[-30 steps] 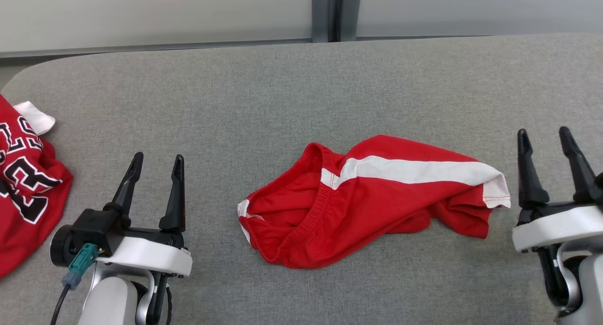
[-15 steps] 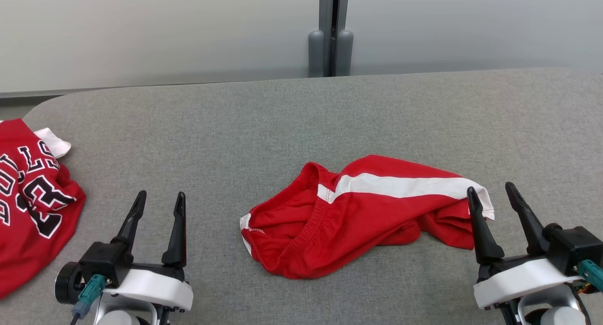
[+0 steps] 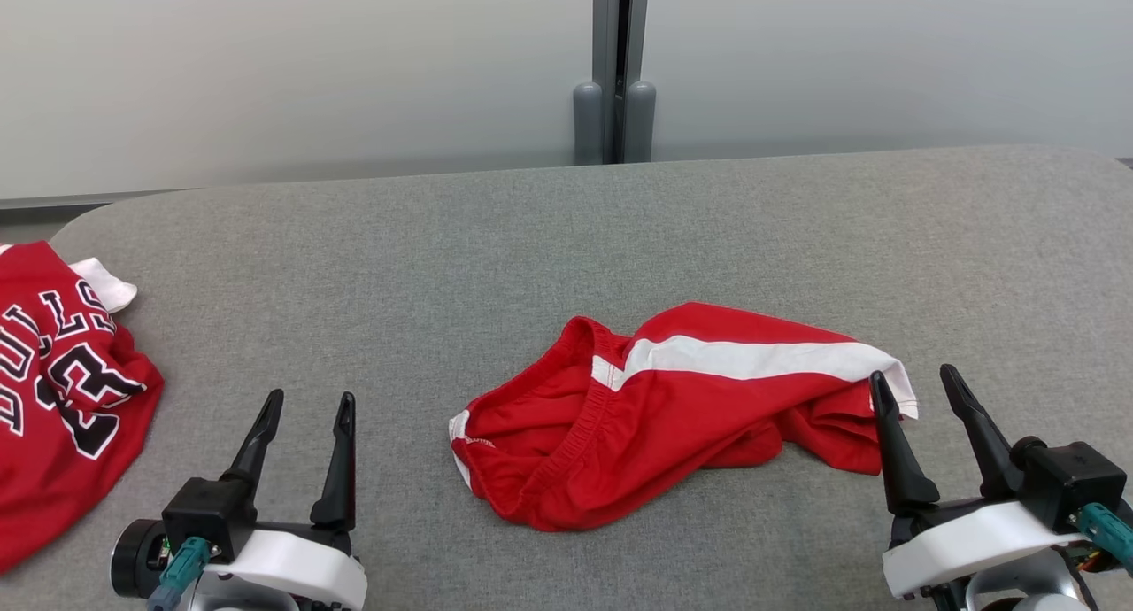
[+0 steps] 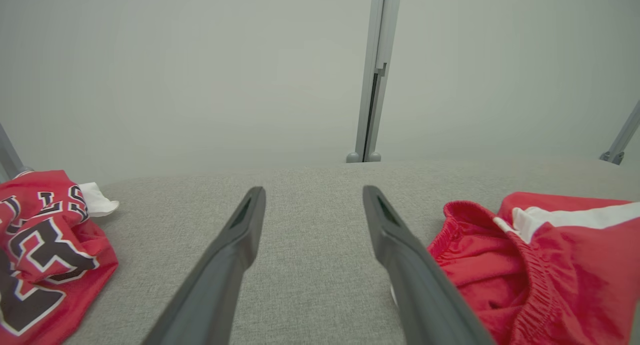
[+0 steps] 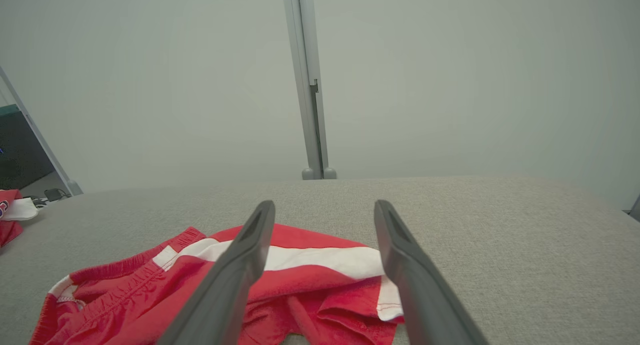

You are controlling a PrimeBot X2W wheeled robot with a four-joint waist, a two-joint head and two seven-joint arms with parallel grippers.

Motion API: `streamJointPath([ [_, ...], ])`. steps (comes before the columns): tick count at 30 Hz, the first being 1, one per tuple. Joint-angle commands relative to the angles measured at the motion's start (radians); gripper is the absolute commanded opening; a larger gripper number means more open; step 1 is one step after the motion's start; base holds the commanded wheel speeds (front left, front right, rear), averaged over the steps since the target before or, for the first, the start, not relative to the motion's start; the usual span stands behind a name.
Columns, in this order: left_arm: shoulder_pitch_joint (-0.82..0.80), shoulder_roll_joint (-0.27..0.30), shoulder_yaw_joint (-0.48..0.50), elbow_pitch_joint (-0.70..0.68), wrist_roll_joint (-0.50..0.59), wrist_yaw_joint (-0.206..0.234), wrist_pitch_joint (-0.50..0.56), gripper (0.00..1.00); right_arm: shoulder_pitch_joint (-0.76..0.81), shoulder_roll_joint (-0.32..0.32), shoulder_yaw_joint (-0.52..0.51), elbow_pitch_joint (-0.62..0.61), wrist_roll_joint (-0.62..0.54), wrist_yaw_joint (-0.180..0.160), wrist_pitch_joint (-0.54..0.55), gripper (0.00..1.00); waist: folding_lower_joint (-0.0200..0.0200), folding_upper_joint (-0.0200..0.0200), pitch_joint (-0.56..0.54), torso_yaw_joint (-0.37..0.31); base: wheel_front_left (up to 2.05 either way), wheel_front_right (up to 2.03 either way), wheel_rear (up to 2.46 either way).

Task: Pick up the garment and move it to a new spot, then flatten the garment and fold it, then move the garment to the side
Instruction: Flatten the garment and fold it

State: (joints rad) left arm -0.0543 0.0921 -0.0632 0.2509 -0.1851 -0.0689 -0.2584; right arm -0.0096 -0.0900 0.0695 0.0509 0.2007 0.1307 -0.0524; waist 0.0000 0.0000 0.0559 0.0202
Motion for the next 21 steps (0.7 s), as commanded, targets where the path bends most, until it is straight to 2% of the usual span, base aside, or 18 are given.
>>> streamJointPath([
  [1,0.003,0.009,-0.001,0.001,0.000,0.005,0.001,1.00,0.001,-0.002,-0.004,-0.001,0.005,0.000,0.001,1.00,0.0000,0.0000,0.001,0.001,0.00,0.00,0.00],
  [12,-0.028,0.015,-0.037,-0.012,0.018,0.005,0.020,1.00,-0.010,0.001,0.003,0.009,0.013,0.000,-0.001,1.00,0.0000,0.0000,0.010,0.006,0.00,0.00,0.00],
  [16,-0.087,0.001,-0.100,-0.021,0.026,-0.013,0.069,1.00,-0.021,0.001,0.002,0.005,0.013,0.000,0.002,1.00,0.0000,0.0000,0.035,0.008,0.00,0.00,0.00],
  [21,-0.195,-0.022,-0.222,0.007,-0.003,-0.046,0.183,1.00,-0.041,0.001,0.006,0.005,0.015,0.000,0.004,1.00,0.0000,0.0000,0.073,-0.007,0.00,0.00,0.00],
])
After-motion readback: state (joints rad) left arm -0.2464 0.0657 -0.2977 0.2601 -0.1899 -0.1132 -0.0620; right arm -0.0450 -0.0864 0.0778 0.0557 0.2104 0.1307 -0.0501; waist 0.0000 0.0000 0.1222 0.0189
